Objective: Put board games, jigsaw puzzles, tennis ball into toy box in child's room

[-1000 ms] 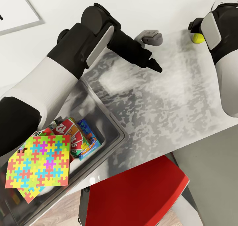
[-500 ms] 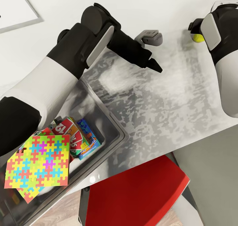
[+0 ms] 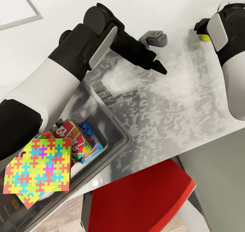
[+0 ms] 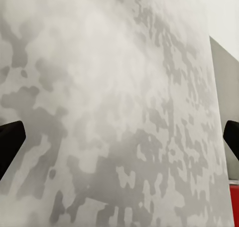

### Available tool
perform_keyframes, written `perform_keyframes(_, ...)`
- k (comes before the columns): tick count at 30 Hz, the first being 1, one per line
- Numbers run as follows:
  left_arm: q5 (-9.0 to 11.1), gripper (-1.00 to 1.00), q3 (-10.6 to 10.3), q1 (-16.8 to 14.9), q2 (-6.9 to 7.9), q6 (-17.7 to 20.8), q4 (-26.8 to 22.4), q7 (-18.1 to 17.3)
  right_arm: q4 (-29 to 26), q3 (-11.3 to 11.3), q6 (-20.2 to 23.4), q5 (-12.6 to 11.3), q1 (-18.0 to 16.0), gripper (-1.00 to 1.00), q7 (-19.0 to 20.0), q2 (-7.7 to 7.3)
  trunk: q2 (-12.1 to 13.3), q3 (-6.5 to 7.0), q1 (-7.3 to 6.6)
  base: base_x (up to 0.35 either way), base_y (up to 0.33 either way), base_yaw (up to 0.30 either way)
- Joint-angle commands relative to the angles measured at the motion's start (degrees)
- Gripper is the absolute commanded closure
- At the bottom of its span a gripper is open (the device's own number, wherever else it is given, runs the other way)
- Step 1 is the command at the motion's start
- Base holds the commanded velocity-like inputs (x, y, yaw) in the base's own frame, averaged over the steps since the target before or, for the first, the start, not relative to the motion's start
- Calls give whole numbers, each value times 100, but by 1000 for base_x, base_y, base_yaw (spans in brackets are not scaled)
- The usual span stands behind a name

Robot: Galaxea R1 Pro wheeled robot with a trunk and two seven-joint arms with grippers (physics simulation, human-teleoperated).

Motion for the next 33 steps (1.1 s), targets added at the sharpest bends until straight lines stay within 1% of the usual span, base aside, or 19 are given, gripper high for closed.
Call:
perform_keyframes(1,-6,-100,-3,-5,-1,18,3,-21,-6,48,23,-60,-4,-100,-48,-9,-9,-14,3,0,0,0)
perform_keyframes(9,-6,-100,-8,-5,-1,18,3,-22,-6,48,-101,-60,6,-100,-48,-9,-9,-64,3,0,0,0)
perform_keyframes(28,-6,-100,-12,-5,-1,18,3,-36,-6,48,-116,-60,-11,-100,-48,-27,-9,-95,3,0,0,0)
perform_keyframes(33,-6,-100,-55,-5,-1,18,3,-38,-11,48,-119,-60,-11,-100,-48,-33,-9,-105,3,0,0,0)
